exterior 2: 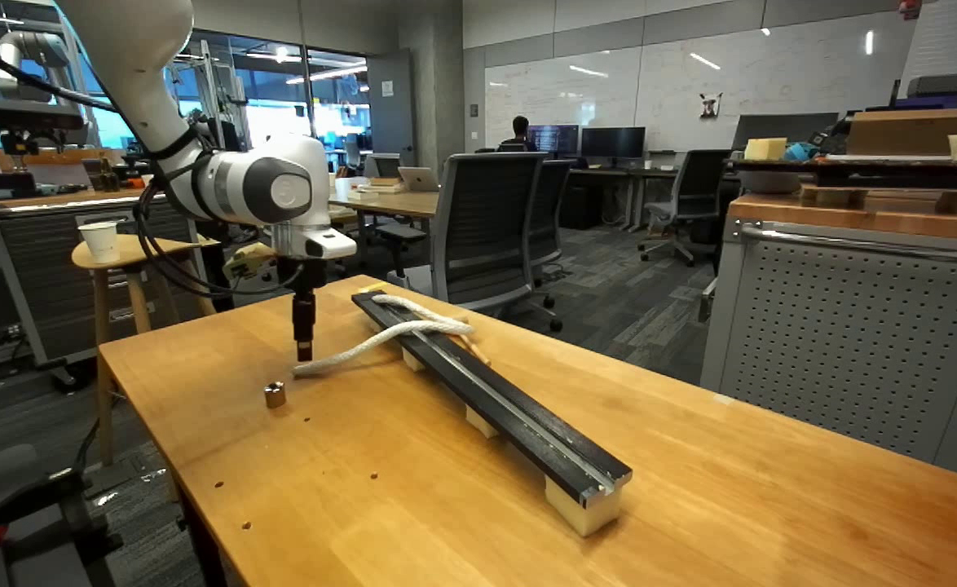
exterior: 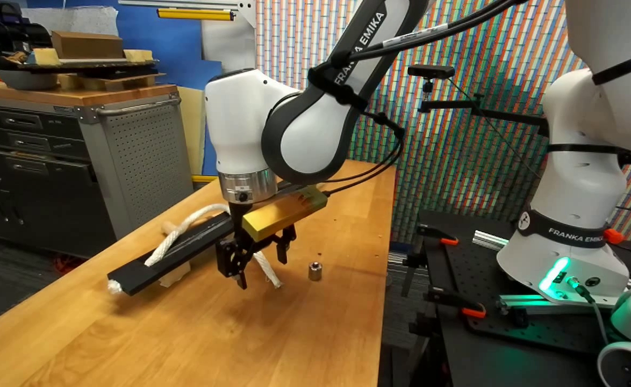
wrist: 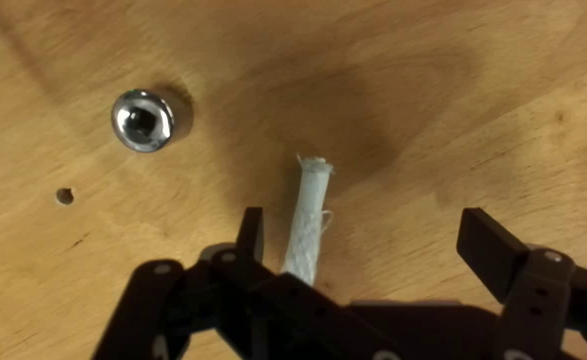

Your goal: Place the rope along the center of the black object

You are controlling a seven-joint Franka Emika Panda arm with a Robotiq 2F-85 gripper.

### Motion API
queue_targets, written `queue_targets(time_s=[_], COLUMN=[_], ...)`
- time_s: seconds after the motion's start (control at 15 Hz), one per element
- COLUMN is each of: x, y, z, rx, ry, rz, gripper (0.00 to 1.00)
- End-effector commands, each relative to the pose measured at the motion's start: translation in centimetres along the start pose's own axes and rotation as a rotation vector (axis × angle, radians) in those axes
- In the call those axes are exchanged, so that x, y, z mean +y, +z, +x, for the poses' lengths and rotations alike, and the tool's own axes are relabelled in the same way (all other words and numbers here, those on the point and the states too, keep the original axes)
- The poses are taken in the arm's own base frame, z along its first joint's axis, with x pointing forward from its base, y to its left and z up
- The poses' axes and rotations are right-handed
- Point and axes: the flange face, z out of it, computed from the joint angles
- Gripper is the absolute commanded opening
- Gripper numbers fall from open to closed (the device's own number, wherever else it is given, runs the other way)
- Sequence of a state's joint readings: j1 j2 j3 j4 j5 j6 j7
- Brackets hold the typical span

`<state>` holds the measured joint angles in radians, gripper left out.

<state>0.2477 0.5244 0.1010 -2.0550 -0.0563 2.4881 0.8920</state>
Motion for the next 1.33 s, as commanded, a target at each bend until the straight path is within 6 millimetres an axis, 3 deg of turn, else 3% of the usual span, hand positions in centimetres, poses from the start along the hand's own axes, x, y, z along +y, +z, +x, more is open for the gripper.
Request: queue_targets(time_s=[0.0, 0.6, 0.67, 0.8, 1.27], x=[-0.8, 0.2, 0.4, 0.5, 1.0], y=[0.4, 1.3, 1.4, 1.6, -0.8], z=[1.7, 3.8, 3.9, 4.0, 3.5], rx=[0.044, 0.065, 0.061, 0.062, 0.079], ry=[-0.008, 0.020, 0.022, 0.020, -0.017], rz=[0.022, 0.014, 0.011, 0.005, 0.020], gripper=[1.00, 0.98, 0.75, 0.70, 0.12])
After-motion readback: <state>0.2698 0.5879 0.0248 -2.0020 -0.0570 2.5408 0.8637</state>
